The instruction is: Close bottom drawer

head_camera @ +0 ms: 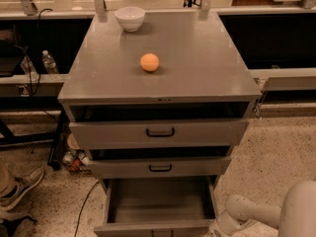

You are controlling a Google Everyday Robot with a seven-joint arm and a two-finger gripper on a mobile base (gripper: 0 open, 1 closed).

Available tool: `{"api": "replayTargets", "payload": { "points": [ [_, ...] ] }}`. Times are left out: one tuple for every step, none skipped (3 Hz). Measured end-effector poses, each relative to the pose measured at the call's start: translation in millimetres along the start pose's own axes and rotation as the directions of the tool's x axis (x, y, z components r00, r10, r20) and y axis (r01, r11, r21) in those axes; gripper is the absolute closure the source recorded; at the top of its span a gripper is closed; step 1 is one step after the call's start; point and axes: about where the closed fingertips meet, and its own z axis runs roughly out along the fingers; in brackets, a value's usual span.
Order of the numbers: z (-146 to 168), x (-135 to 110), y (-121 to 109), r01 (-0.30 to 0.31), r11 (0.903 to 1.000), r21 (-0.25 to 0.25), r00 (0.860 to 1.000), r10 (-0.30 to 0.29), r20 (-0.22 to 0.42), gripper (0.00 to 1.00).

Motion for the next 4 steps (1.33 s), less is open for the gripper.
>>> {"api": "replayTargets", "payload": {
  "points": [
    [11,-14,-9,0.016,0.9998,0.005,0.997,-0.017,0.074,1.00],
    [19,-28,-15,0.037,0.9993,0.005,0.990,-0.037,0.133,1.00],
    [24,-38,-18,0.049,0.9988,0.004,0.985,-0.049,0.166,1.00],
    [26,-55,-21,0.068,0.9977,-0.001,0.970,-0.065,0.235,1.00]
  ]
}}
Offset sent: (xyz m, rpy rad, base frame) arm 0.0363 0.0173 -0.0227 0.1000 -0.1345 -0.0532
